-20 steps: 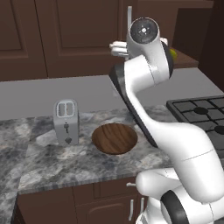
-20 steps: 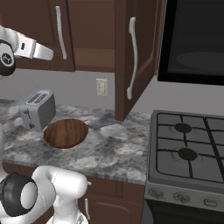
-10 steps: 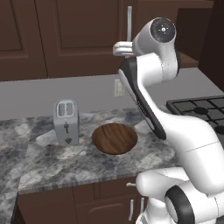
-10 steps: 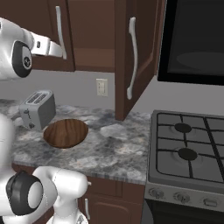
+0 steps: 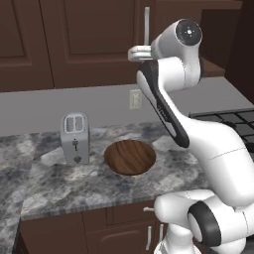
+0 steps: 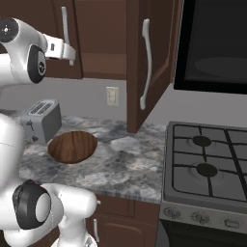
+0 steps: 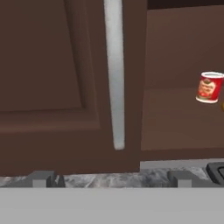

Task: Open the cabinet. Pick the orange and mango from the cabinet and place them into the bowl. Then close the cabinet.

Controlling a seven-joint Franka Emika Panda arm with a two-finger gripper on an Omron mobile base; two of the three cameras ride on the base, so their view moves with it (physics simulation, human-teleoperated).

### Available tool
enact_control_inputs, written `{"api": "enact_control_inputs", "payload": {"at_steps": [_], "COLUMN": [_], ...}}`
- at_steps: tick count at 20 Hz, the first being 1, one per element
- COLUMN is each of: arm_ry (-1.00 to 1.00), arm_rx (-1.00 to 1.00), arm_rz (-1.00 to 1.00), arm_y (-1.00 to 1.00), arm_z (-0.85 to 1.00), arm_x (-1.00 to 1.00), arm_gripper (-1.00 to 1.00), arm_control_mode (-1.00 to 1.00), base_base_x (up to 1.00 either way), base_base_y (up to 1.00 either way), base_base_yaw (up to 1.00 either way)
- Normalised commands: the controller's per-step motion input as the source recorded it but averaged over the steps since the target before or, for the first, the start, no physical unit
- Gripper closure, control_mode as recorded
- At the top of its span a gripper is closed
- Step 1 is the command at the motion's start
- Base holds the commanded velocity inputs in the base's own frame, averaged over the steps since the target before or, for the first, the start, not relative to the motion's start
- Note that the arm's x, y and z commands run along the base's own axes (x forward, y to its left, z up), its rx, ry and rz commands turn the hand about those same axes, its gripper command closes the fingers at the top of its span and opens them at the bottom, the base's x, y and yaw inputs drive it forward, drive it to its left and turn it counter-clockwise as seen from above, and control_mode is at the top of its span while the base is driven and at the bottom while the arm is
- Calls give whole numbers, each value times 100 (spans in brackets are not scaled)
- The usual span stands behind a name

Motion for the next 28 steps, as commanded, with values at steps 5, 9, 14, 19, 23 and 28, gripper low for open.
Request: {"api": "enact_control_inputs", "payload": {"at_steps": [5,9,14,19,23,28], "arm_ry": [0,0,1,0,0,0], "arm_rx": [0,0,0,0,0,0], "arm_rz": [5,5,4,2,0,0], "arm_y": [0,0,-5,-3,0,1], "arm_z": [0,0,0,0,-2,-10], "arm_x": [35,41,50,49,53,45], "arm_gripper": [-100,-100,-100,-100,-100,-100], "arm_control_mode": [-100,-100,-100,-100,-100,-100], "base_base_x": [0,0,0,0,0,0], "base_base_y": [0,0,0,0,0,0], "base_base_yaw": [0,0,0,0,0,0]}}
